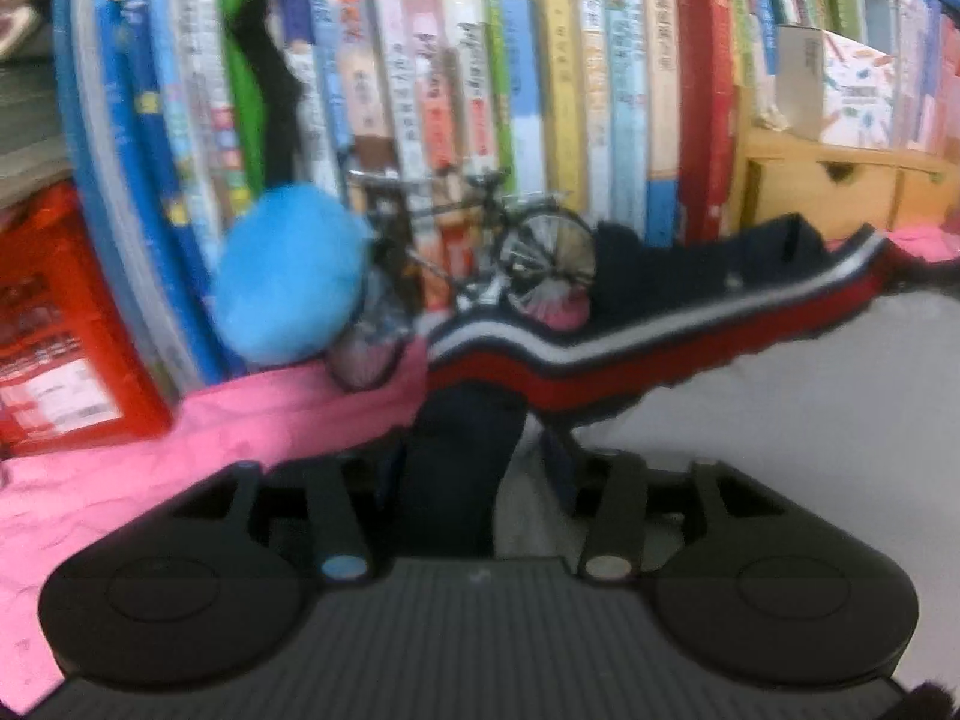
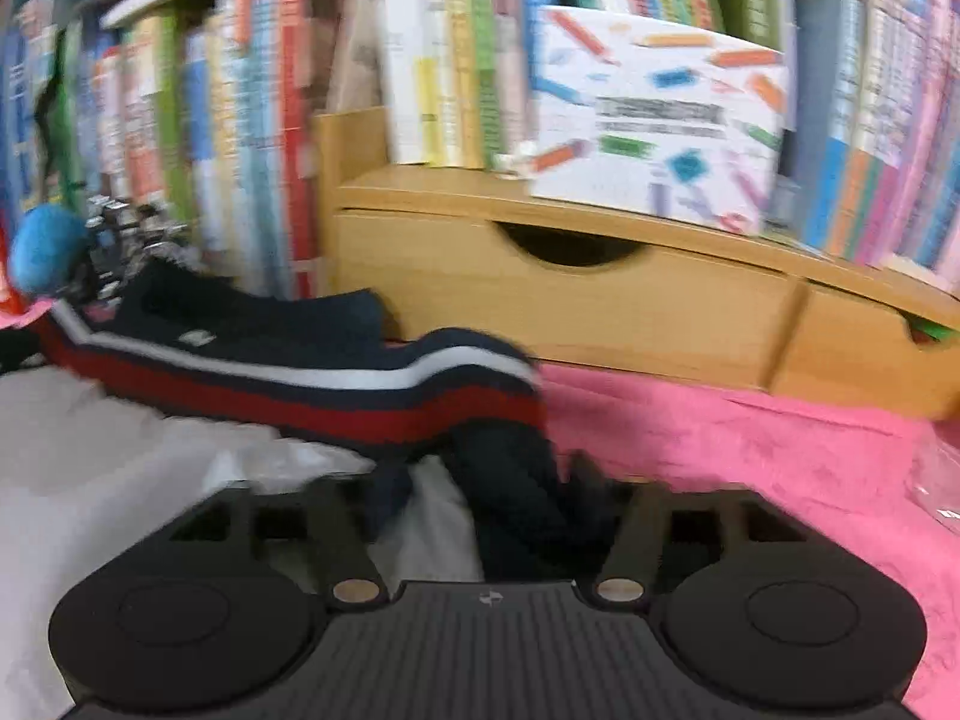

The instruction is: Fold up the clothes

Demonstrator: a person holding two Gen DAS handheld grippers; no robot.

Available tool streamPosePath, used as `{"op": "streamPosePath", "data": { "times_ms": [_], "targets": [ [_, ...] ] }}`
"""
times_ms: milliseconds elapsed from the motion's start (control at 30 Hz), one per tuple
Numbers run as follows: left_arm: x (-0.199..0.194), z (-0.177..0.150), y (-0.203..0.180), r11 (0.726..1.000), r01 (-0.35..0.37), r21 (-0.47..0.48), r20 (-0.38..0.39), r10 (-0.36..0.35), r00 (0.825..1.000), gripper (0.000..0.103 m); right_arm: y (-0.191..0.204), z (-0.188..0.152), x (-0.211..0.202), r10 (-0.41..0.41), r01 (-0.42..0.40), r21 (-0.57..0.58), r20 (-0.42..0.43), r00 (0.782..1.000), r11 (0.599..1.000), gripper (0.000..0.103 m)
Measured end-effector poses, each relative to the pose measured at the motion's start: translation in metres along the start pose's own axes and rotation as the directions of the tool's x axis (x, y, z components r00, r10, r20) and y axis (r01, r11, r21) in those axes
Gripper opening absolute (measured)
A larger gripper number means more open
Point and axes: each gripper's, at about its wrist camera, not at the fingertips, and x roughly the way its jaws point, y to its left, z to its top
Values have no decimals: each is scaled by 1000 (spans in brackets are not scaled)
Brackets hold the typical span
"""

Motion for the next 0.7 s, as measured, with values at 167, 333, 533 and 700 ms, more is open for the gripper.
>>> {"op": "streamPosePath", "data": {
  "times_ms": [167,333,533,700],
  "targets": [
    [-77,3,14,998,-54,-38,106,58,993,58,-18,5,-64,-30,28,17,70,997,999,92],
    [-147,-16,-11,996,-87,27,160,82,984,58,-28,-1,-135,-50,56,-53,105,993,997,92],
    [-199,-75,-82,962,-83,261,238,20,971,58,25,-47,-224,7,54,-322,185,983,945,92],
    [-200,-115,-124,826,-61,560,204,-66,977,61,96,-120,-263,67,166,-767,263,963,620,94]
  ]
}}
